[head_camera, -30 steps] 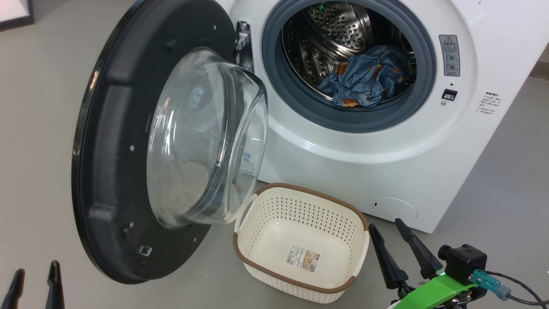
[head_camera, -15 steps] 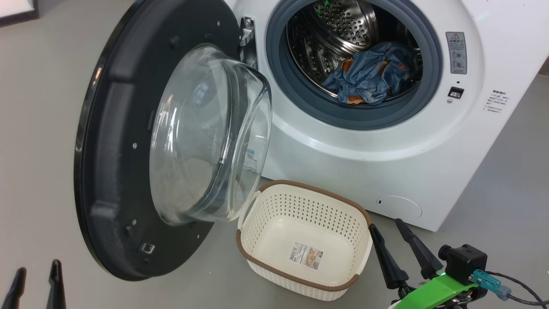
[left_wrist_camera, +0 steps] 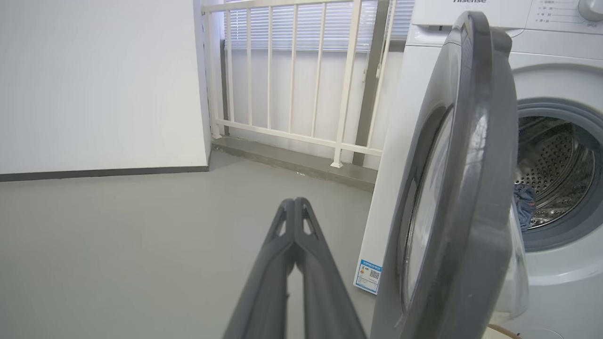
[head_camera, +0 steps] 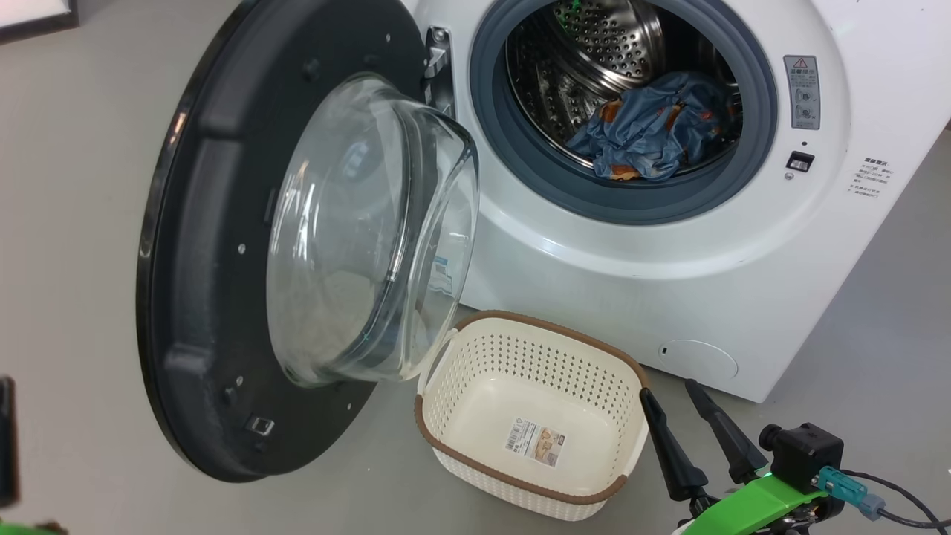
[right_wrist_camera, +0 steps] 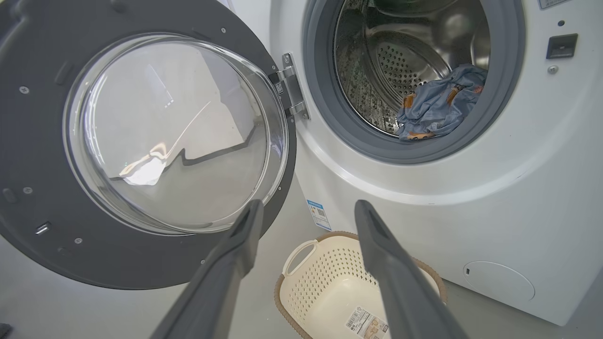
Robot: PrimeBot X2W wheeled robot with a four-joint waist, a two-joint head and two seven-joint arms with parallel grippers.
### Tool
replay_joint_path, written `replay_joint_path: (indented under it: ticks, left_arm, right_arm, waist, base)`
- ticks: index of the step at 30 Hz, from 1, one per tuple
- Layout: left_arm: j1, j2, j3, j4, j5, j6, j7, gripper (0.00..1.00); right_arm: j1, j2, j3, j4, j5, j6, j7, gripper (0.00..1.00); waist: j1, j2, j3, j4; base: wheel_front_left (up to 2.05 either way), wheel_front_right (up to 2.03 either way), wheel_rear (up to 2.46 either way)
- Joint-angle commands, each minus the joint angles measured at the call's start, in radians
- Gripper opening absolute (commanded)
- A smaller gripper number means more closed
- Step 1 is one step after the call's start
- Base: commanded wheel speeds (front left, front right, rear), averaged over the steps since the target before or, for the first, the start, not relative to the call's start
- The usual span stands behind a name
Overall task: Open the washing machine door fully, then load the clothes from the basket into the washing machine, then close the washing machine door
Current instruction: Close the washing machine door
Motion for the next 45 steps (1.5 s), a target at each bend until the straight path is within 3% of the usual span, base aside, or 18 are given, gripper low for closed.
replay_joint_path:
  ticks: [1, 11, 19, 24, 25, 28, 36, 45]
  left_arm:
    - [-0.068, 0.049, 0.046, -0.031, -0.017, -0.009, 0.01, 0.0]
    - [-0.23, 0.13, 0.074, -0.022, -0.217, -0.015, 0.186, 0.0]
    - [-0.387, 0.134, 0.094, 0.015, -0.427, 0.004, 0.358, 0.0]
    - [-0.486, 0.114, 0.118, 0.066, -0.553, 0.086, 0.469, 0.0]
    - [-0.518, 0.101, 0.12, 0.082, -0.608, 0.126, 0.528, 0.0]
    - [-0.552, 0.091, 0.118, 0.109, -0.679, 0.189, 0.62, 0.0]
    - [-0.582, 0.043, 0.136, 0.112, -0.827, 0.351, 0.781, 0.0]
    - [-0.548, 0.036, 0.114, 0.049, -0.884, 0.43, 0.894, 0.0]
  right_arm:
    - [-0.039, 0.0, 0.017, -0.02, -0.004, 0.003, -0.005, 1.0]
    - [-0.047, 0.006, 0.017, -0.014, 0.001, 0.003, -0.005, 1.0]
    - [-0.042, 0.008, 0.016, -0.015, 0.005, 0.003, -0.005, 1.0]
    - [-0.042, 0.013, 0.015, -0.017, 0.004, 0.003, -0.005, 1.0]
    - [-0.038, 0.014, 0.013, -0.018, 0.003, 0.003, -0.005, 1.0]
    - [-0.038, 0.015, 0.011, -0.018, 0.003, 0.003, -0.005, 1.0]
    - [-0.035, 0.023, 0.006, -0.022, 0.004, 0.003, -0.005, 1.0]
    - [-0.033, 0.024, -0.001, -0.027, 0.007, 0.003, -0.005, 1.0]
  waist:
    - [0.0, -0.0001, 0.001, 0.0]
    - [0.0, -0.0001, 0.0, -0.01]
    - [0.0, -0.0001, -0.006, -0.021]
    - [0.0, -0.0001, -0.006, -0.038]
    - [0.0, -0.0001, -0.007, -0.044]
    - [0.0, -0.0001, -0.005, -0.056]
    - [0.0, -0.0001, -0.006, -0.082]
    - [0.0, -0.0001, -0.014, -0.108]
  base:
    - [0.0, 0.0, 0.0]
    - [0.0, 0.0, 0.0]
    - [0.0, 0.0, 0.0]
    - [0.0, 0.0, 0.0]
    - [0.0, 0.0, 0.0]
    - [0.0, 0.0, 0.0]
    - [0.0, 0.0, 0.0]
    - [0.0, 0.0, 0.0]
